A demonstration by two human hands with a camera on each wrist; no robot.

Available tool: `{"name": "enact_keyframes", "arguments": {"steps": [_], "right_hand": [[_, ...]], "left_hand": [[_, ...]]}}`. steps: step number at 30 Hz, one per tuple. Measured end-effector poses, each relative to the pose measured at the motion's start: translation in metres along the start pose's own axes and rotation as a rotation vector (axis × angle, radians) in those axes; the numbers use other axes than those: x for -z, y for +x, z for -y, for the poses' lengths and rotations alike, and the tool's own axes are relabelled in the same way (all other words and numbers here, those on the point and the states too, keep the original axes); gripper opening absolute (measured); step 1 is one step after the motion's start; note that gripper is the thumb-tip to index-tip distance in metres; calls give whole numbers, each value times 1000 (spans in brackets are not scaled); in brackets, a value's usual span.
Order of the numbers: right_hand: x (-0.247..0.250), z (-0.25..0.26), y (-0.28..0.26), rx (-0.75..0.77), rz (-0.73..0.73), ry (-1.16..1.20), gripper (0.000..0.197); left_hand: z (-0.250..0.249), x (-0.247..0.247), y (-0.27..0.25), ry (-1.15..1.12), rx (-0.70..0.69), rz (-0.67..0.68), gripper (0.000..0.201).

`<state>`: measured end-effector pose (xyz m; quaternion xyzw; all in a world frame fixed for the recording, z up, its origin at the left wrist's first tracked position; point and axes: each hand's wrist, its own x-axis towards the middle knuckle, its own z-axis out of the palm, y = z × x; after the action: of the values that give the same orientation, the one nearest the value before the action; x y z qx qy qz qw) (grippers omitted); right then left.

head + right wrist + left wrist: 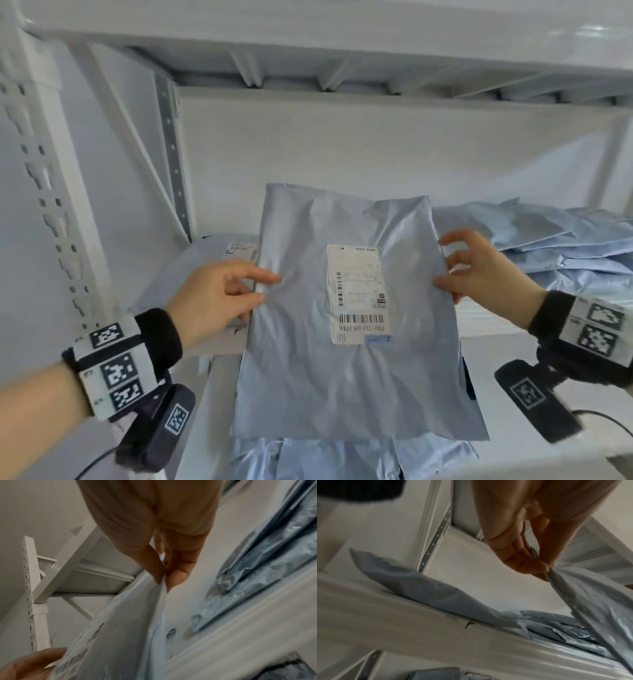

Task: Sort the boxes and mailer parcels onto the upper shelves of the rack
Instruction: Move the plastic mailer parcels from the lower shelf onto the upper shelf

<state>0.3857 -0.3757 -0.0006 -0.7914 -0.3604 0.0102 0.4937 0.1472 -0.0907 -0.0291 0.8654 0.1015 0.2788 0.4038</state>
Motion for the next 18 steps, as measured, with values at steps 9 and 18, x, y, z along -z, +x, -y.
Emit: {"name": "enact_keyframes", "arguments": {"steps": [9,18], "right_hand": [[3,25,93,25,182,-314,53],[-38,21,178,44,496,-697,55]], "left_hand": [[-17,13,89,294,183,172,77],[5,6,154,488,371,362,93]]}}
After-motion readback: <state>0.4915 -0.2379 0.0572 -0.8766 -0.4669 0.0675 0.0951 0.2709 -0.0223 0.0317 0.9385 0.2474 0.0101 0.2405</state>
